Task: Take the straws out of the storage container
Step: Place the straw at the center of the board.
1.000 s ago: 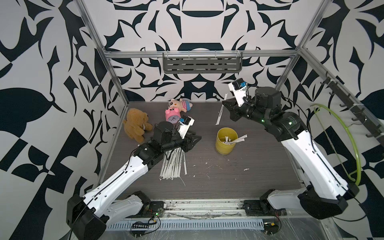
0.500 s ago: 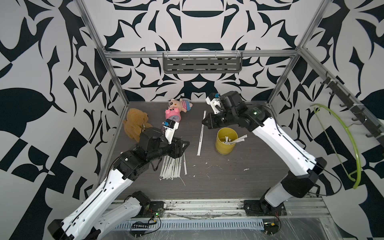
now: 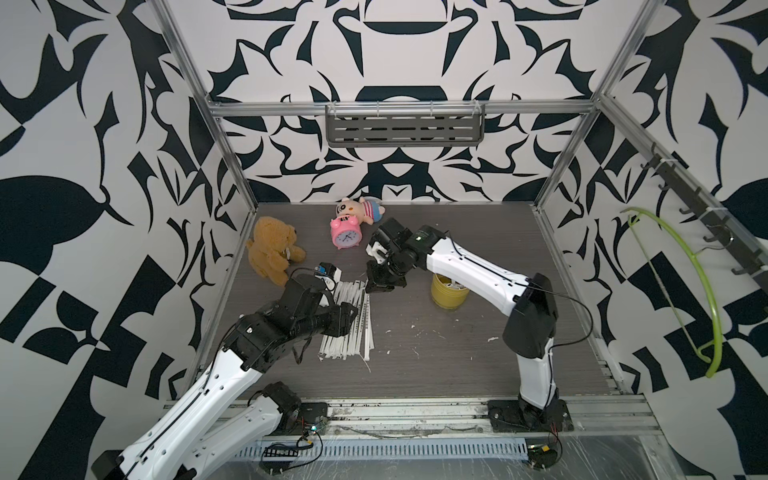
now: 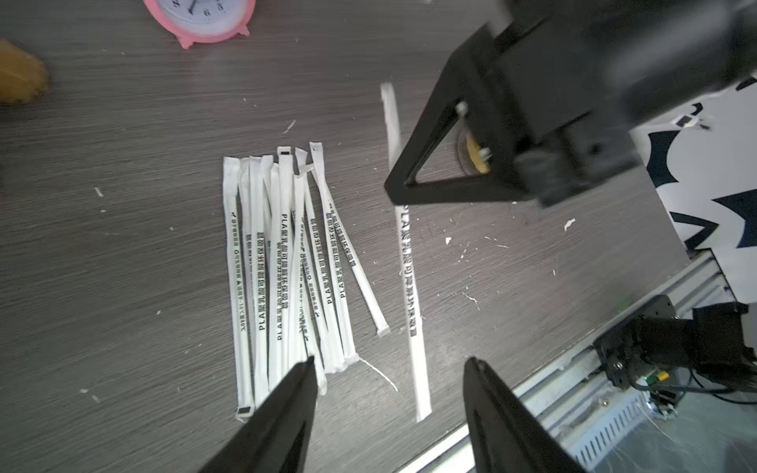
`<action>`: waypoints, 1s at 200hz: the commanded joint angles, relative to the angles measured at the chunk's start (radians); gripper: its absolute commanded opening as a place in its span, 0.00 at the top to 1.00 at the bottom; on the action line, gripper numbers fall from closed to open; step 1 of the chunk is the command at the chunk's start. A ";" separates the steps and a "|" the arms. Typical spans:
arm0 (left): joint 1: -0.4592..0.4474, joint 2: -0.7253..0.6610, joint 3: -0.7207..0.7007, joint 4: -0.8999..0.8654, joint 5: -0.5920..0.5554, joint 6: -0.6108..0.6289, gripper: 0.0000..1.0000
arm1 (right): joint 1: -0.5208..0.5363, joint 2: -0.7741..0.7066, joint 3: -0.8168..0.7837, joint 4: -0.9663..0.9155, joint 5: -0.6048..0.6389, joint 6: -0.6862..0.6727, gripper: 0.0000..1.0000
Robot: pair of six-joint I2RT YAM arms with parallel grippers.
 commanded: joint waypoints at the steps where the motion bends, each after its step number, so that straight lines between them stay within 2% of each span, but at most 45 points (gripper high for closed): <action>1: -0.001 -0.042 -0.023 -0.040 -0.036 -0.010 0.36 | -0.007 0.026 0.057 0.041 -0.020 0.041 1.00; 57: 0.000 -0.080 -0.043 -0.035 -0.023 -0.011 0.36 | -0.017 0.163 0.116 0.046 -0.053 0.059 0.98; 103: 0.000 -0.088 -0.033 -0.040 -0.021 -0.006 0.36 | -0.044 0.230 0.174 0.038 -0.128 0.074 0.96; 140: 0.000 -0.092 -0.042 -0.030 -0.025 -0.004 0.36 | -0.058 0.273 0.223 -0.012 -0.129 0.053 0.93; 174: -0.001 -0.086 -0.047 -0.017 -0.018 -0.006 0.36 | -0.065 0.298 0.264 -0.038 -0.118 0.034 0.85; 200: 0.000 -0.089 -0.054 -0.014 -0.018 -0.008 0.36 | -0.066 0.315 0.296 -0.062 -0.117 0.023 0.75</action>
